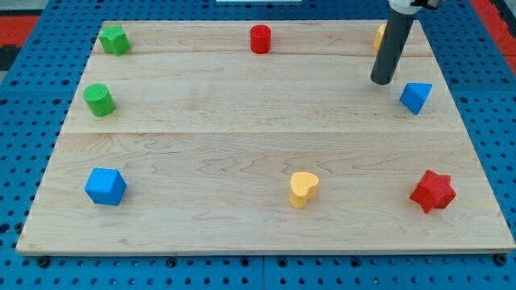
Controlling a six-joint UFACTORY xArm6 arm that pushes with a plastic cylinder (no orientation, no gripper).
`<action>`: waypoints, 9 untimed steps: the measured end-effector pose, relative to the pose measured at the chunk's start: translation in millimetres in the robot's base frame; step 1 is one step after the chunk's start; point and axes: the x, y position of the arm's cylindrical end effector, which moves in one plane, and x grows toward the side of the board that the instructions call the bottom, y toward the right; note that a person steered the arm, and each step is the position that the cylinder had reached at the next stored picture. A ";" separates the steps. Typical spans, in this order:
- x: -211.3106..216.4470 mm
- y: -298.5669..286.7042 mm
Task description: Move blue triangle towards yellow hexagon
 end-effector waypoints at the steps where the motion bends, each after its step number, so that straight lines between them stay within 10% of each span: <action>1: 43.9 -1.3; 3: 79.7 35.4; 5: -18.2 24.0; 8: 86.2 47.3; 9: 52.8 71.1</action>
